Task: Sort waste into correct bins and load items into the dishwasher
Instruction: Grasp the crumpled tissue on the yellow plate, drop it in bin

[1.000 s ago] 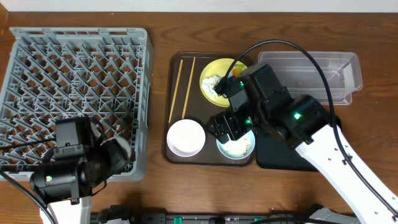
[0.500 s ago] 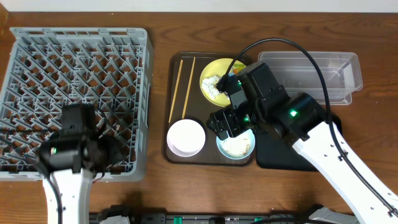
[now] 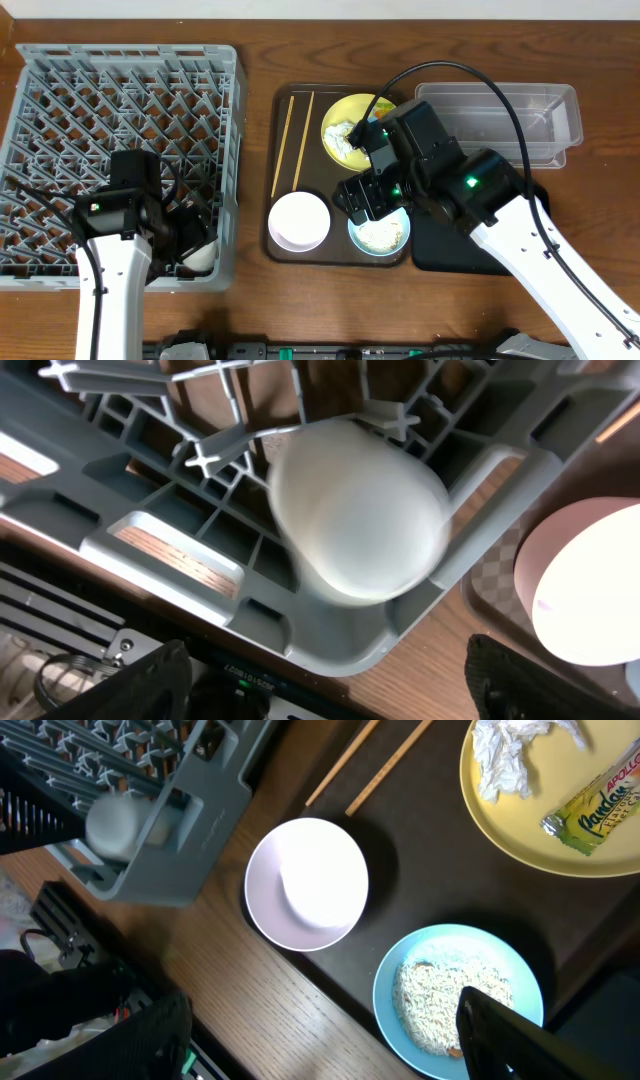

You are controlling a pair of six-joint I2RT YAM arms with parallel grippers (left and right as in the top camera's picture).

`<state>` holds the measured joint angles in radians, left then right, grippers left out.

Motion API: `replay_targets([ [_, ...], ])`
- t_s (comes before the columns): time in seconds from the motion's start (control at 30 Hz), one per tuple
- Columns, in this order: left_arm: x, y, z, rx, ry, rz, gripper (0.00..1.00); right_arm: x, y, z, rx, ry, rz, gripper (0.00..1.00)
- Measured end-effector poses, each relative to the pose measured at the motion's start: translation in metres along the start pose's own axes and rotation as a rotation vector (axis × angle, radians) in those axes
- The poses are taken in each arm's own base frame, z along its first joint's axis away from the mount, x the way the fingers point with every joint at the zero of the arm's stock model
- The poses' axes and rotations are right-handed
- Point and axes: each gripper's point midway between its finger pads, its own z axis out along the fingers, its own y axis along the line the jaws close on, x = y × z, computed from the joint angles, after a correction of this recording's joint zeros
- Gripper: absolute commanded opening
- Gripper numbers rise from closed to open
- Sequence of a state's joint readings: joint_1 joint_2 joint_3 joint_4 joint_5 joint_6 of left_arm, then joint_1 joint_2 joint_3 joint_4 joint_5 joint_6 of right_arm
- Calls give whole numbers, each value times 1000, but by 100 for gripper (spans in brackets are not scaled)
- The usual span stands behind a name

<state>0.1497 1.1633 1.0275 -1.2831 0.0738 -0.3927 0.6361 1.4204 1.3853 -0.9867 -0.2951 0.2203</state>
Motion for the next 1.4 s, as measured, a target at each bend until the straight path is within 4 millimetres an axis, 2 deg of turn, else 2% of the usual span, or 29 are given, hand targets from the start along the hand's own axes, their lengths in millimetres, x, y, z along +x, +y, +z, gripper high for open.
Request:
replay_targets([
  [0.2, 2, -3, -2, 18, 9, 0, 89, 0, 0, 0, 0, 0, 0, 84],
  [0.3, -3, -16, -15, 88, -7, 27, 89, -2, -1, 0, 5, -10, -2, 85],
  [0.4, -18, -47, -47, 228, -100, 122, 89, -8, -5, -1, 22, -33, 30, 78],
  [0.43, -23, -65, -66, 304, -161, 193, 89, -11, -12, -2, 46, -47, 59, 76],
  [0.47, -25, -73, -75, 337, -189, 228, 89, -13, -18, -3, 62, -54, 86, 74],
  [0.53, -26, -104, -101, 439, -286, 369, 89, -20, -37, -7, 115, -89, 151, 74],
  [0.6, -19, -125, -114, 498, -330, 484, 89, -29, -56, -10, 156, -125, 198, 74],
  [0.7, 0, -148, -117, 533, -334, 631, 93, -41, -83, -5, 201, -156, 247, 74],
  [0.83, 16, -151, -104, 456, -300, 728, 96, -58, -101, 27, 210, -156, 214, 73],
  [0.87, 16, -149, -100, 429, -295, 738, 100, -62, -105, 38, 212, -155, 209, 72],
  [1.03, 12, -139, -92, 346, -291, 740, 99, -84, -119, 99, 221, -183, 169, 70],
  [1.17, 10, -136, -91, 326, -298, 737, 98, -89, -135, 149, 217, -186, 163, 64],
  [1.3, 9, -135, -91, 321, -300, 736, 98, -75, -150, 196, 202, -139, 175, 53],
  [1.33, 9, -135, -91, 320, -301, 736, 98, -69, -153, 206, 201, -118, 184, 47],
  [1.4, 9, -135, -91, 318, -302, 735, 98, -60, -156, 217, 196, -89, 194, 21],
])
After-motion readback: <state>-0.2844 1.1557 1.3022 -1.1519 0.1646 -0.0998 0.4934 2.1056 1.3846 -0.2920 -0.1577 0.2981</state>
